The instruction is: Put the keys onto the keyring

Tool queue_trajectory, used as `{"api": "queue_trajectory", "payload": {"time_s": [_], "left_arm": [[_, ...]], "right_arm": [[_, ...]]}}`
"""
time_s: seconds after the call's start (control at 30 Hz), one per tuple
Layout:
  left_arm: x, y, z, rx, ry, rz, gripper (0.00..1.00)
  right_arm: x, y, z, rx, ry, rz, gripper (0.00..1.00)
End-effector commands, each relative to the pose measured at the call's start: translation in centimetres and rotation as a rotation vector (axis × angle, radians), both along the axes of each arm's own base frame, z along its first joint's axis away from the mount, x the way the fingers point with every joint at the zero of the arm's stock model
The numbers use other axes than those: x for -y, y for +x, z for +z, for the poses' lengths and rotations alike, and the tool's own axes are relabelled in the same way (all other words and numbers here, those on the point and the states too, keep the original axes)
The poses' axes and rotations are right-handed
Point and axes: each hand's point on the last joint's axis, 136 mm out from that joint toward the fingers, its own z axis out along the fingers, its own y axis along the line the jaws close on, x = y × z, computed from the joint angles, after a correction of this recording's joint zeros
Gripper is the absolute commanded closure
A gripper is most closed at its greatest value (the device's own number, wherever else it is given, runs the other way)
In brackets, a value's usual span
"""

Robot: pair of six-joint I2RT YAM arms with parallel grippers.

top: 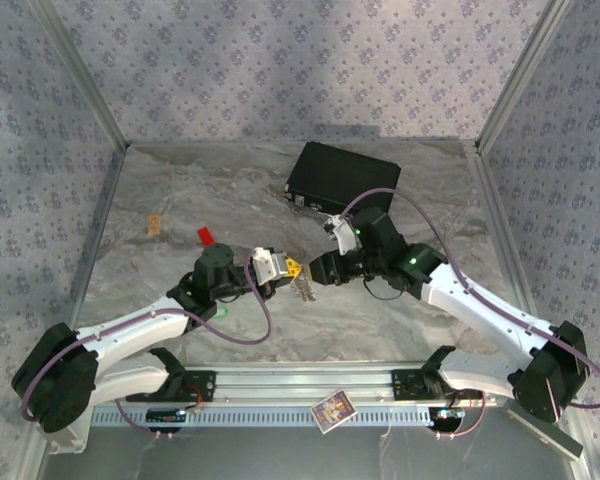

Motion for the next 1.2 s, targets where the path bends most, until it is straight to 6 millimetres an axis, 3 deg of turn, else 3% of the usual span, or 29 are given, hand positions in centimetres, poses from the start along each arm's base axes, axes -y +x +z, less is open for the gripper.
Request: {"api": "queue_trajectory", "payload": {"time_s": [0.0, 0.43, 0.73, 1.17], "left_arm": [[0.7, -0.4, 2.6, 0.057, -0.064, -0.042, 1.00], [0.7, -0.6, 2.9, 0.060, -0.074, -0.048, 1.00], [0.7, -0.5, 3.0, 0.064, -0.075, -0.046, 1.00], [0.6, -0.6, 3.3, 0.073, -0.083, -0.049, 1.00]], "right_arm": [[-0.9, 0.0, 1.3, 0.021, 0.042, 0.028, 0.67], [-1.5, -0.3, 0.9, 0.019, 0.048, 0.072, 0.81], [-1.2, -0.1, 0.7, 0.026, 0.042, 0.062, 0.99], [-0.5, 0.6, -1.8, -0.033, 0.037, 0.041, 1.00]]}}
